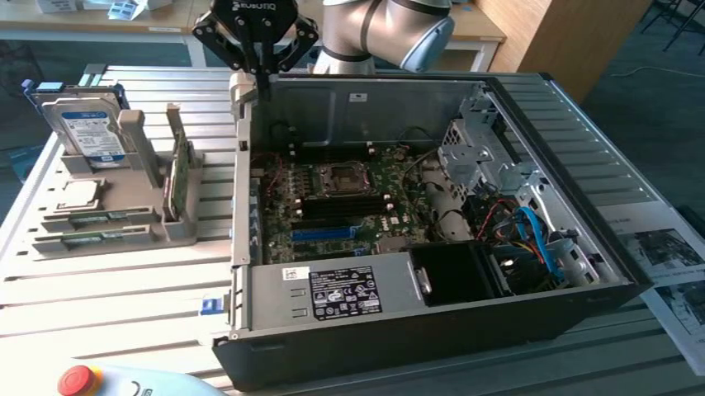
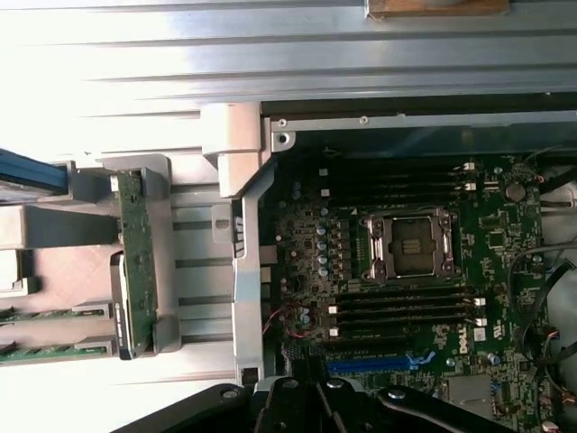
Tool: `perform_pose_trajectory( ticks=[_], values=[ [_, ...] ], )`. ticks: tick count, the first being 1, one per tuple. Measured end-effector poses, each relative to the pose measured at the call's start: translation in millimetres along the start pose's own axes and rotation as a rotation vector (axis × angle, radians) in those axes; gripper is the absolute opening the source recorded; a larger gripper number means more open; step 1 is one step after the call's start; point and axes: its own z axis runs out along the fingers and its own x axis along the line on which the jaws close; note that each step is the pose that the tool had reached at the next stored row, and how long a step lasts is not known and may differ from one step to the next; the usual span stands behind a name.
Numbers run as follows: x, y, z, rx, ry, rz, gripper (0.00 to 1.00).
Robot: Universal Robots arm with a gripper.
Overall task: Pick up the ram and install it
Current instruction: 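Reach for the ram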
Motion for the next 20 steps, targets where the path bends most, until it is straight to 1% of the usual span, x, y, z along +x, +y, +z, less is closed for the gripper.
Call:
perform_pose_trajectory(
  ticks=[20],
  values=[
    [37.8, 7.1, -0.6, 0.0002, 0.0001, 0.000, 0.10]
  ],
)
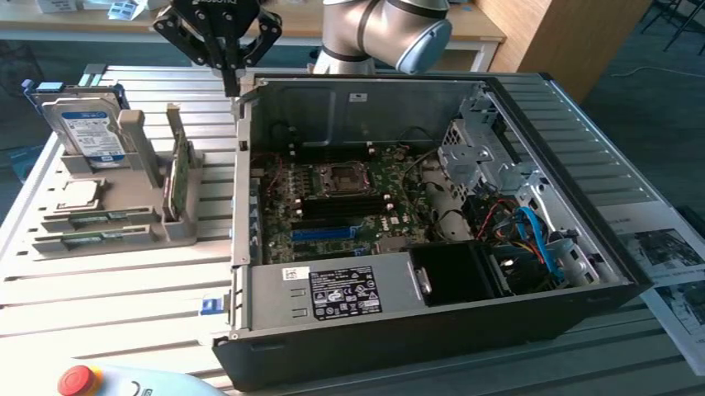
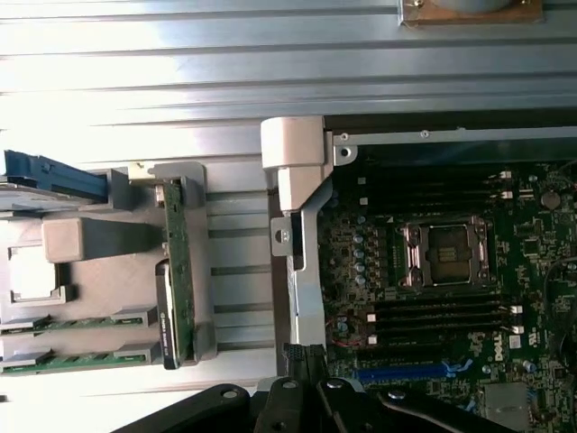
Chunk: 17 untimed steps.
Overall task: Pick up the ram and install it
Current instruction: 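Reach for the ram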
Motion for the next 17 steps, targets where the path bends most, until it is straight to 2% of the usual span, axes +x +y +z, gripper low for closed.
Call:
perform_pose_trajectory(
  ticks=[17],
  values=[
    [33.1, 5.6, -0.4, 0.0000, -0.0001, 0.000, 0.10]
  ],
)
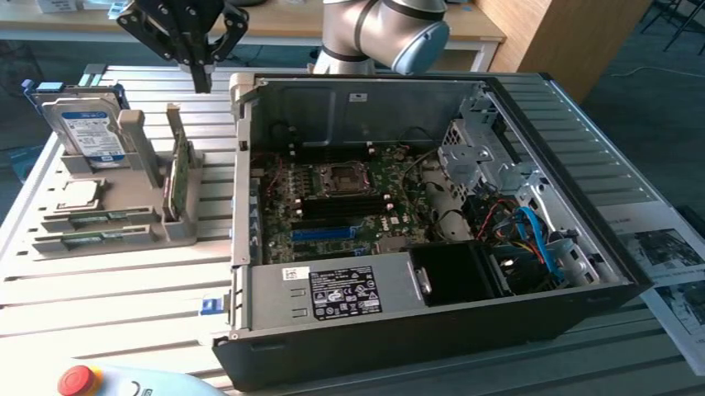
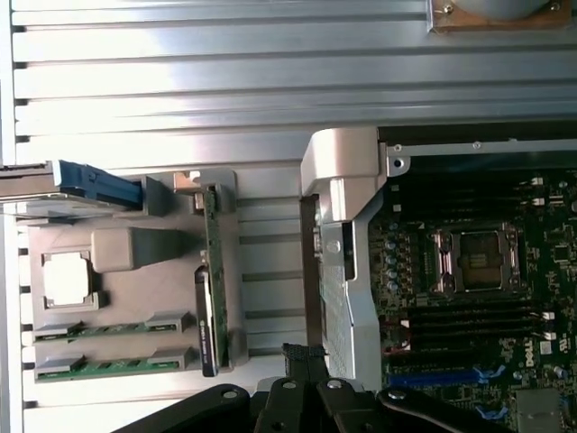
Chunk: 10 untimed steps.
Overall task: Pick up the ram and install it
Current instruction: 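Reach for the ram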
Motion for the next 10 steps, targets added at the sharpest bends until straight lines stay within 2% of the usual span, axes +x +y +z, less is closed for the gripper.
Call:
perform_pose_trajectory(
  ticks=[10],
  values=[
    [21.0, 2.5, -0.3, -0.0001, 0.0000, 0.000, 0.10]
  ],
)
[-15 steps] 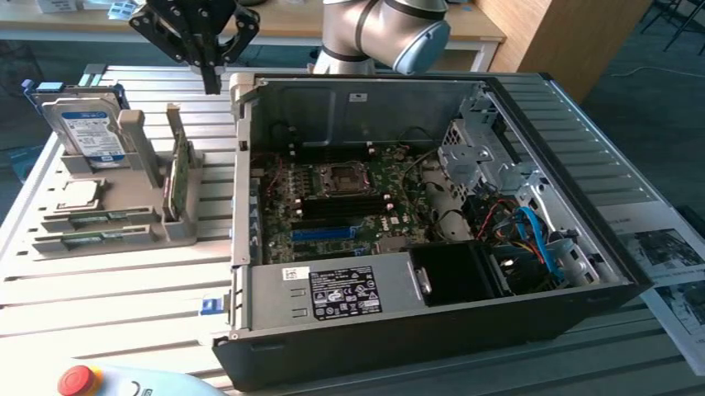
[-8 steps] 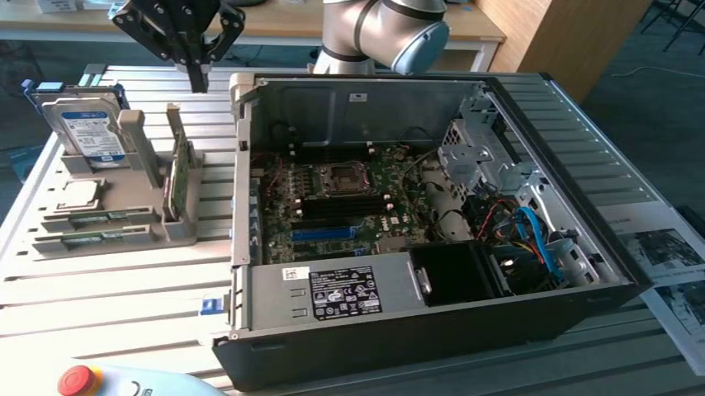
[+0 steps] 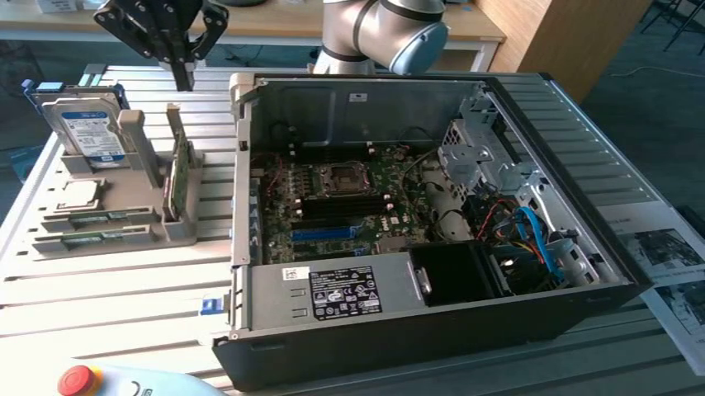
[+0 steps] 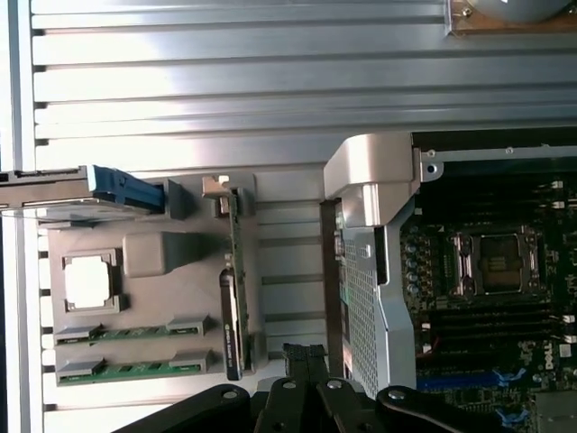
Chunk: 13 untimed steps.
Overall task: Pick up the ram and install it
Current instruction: 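Reach for the ram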
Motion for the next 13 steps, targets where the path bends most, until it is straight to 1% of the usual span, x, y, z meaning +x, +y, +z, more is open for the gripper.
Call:
perform_pose_trajectory(
  ticks=[13],
  values=[
    [30.6, 2.8, -0.6, 0.0000, 0.0000, 0.000, 0.10]
  ],
)
